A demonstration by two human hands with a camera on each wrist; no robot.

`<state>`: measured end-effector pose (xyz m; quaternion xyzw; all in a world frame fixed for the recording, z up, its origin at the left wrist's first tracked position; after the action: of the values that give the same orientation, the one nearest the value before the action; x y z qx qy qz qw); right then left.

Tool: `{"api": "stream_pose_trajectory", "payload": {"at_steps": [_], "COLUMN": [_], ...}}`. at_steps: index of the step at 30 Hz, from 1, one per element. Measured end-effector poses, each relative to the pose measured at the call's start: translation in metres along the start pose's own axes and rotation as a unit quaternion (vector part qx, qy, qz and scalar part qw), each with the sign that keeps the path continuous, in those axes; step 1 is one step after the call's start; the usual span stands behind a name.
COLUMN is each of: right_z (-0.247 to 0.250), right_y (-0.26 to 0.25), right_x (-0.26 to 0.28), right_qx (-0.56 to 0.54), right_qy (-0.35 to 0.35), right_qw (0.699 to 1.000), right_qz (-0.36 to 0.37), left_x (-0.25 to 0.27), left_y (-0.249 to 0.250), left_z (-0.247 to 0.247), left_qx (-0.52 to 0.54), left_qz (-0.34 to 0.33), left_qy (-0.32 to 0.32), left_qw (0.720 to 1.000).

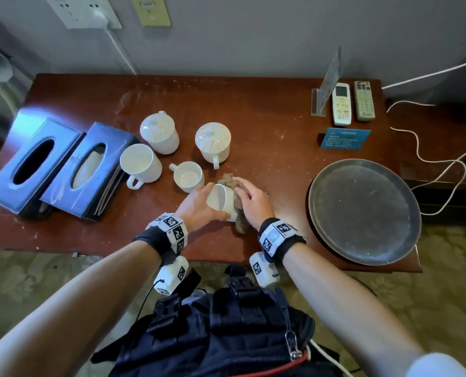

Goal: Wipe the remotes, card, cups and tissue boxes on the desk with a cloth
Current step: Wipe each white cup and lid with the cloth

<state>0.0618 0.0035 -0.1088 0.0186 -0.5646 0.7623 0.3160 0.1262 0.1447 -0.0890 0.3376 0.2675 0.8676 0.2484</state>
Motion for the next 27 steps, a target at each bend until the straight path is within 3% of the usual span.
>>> {"api": "stream_pose_trajectory", "payload": {"at_steps": [3,10,14,20,27], "right_z": [0.011,0.014,0.016,0.065,0.06], "right_y": [0.018,0.014,0.019,-0.001,-0.001], "right_x": [-0.01,-0.014,-0.009,-0.008,-0.002], "right_qx": [0.067,0.115,0.063,-0.04,-0.056], "right_qy": [-0.011,-0.017,-0.009,0.05,-0.017], "right_qw": [0.997,0.993,0.997,0.996,0.998], "right_qz": [-0.044,-0.03,-0.045,-0.059,-0.035], "left_x": [0.002,0.003,0.001,-0.008,-0.014], "left_y": [-0.002,-0.005,0.003,0.026,0.025], "left_z": [0.0,-0.005,0.003,0.003,-0.005], "left_qx": [0.009,0.018,0.084,0.055,0.066], "left_qz": [0.004,0.016,0.032,-0.015,-0.015], "left_qy": [-0.004,-0.032,-0.003,0.022,0.021], "left_qw": [1.0,0.999,0.996,0.998,0.998]}}
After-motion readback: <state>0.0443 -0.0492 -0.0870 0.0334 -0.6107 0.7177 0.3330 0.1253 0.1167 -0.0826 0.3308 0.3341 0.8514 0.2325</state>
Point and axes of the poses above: each hand's wrist, its own x-axis away from the middle knuckle, its own z-axis out of the back of the hand, y = z × x, the point moved 10 cm from there along -x, towards the middle knuckle, and after that the axes turned 8 degrees about -z, right-handed, at the moved point
